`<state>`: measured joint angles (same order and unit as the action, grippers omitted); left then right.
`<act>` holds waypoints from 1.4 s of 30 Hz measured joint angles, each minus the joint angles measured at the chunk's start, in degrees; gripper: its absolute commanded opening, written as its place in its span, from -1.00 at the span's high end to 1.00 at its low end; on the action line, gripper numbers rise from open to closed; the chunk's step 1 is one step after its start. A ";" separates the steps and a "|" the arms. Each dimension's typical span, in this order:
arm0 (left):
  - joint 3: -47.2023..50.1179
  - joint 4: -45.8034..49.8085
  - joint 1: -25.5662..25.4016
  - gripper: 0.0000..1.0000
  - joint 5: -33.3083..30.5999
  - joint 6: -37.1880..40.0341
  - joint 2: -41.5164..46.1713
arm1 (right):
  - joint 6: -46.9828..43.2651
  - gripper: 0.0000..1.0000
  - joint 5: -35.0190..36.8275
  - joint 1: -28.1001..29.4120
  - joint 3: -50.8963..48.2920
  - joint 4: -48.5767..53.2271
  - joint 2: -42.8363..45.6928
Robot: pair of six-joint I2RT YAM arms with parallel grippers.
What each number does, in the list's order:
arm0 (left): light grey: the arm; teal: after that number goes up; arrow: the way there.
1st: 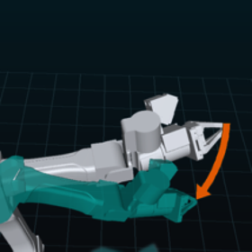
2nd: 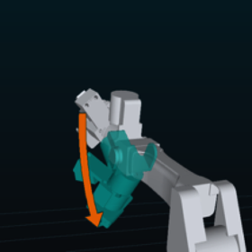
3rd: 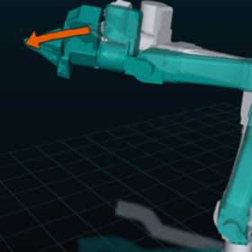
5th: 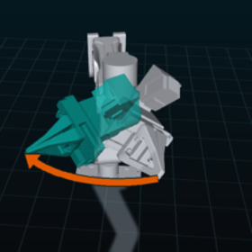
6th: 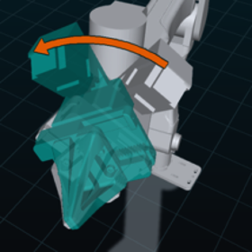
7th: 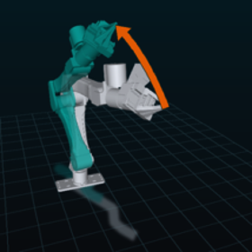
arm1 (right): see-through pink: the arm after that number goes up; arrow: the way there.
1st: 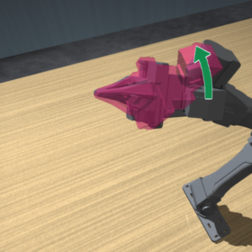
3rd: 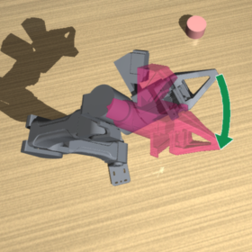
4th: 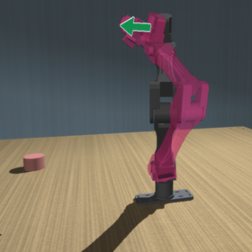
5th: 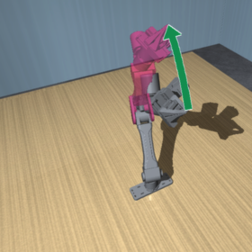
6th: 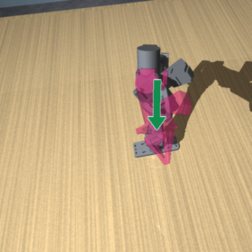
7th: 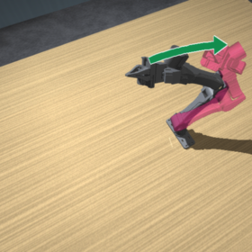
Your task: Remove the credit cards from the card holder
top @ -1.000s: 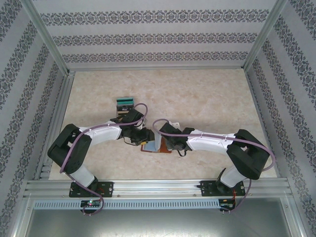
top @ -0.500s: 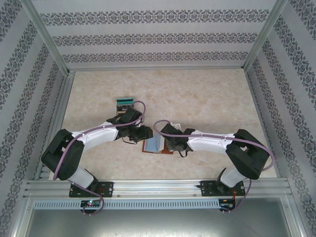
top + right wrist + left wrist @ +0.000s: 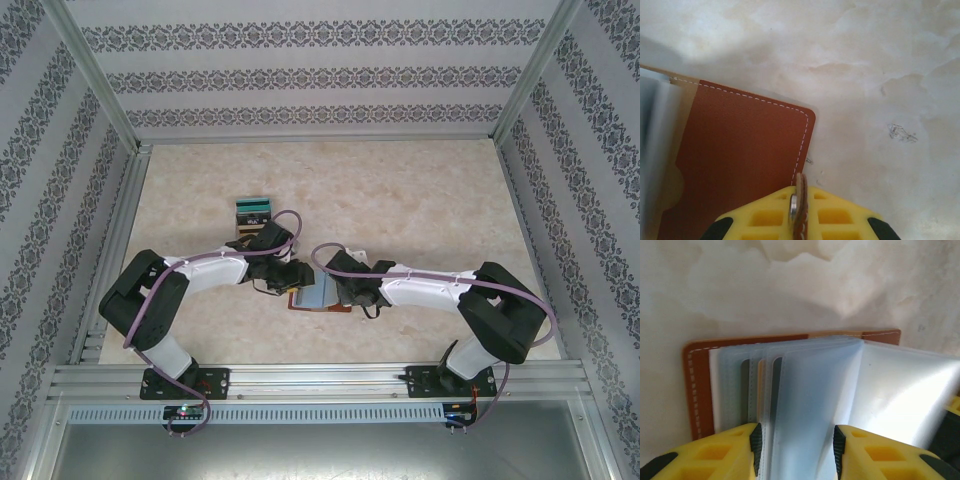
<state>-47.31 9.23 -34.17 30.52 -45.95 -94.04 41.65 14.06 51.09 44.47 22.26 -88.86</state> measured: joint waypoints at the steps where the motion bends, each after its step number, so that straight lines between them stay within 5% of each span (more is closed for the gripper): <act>1: 0.28 -0.83 0.00 0.04 0.63 -0.31 0.00 | 0.00 0.78 0.00 0.00 0.00 0.00 0.00; 11: 0.81 -6.64 -0.55 -0.33 5.70 -1.95 -0.02 | 0.17 0.65 -0.24 0.00 -0.11 -0.46 0.00; 15: 0.81 -8.31 -0.66 -0.35 7.10 -2.25 -0.02 | 0.33 0.56 -0.59 -0.42 -0.94 -1.33 0.22; 23: 0.81 -9.11 -0.72 -0.35 8.37 -2.29 -0.02 | 1.62 0.08 -1.66 -1.88 -3.39 -2.23 3.78; 28: 0.81 -9.29 -0.72 -0.35 8.48 -2.29 -0.04 | 3.23 -0.01 -1.75 -2.99 -5.22 -2.14 9.51; 36: 0.81 -9.11 -0.72 -0.35 7.17 -2.23 -0.04 | 6.10 0.41 -4.70 -3.72 -8.24 -4.13 20.26; 42: 0.81 -5.92 -0.68 -0.28 3.23 -1.79 1.92 | 8.57 0.58 -8.79 -3.69 -8.87 -8.41 20.09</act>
<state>-46.50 3.31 -34.85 33.76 -47.75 -92.12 50.22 5.28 47.40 35.59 13.85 -68.77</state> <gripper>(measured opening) 0.653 0.233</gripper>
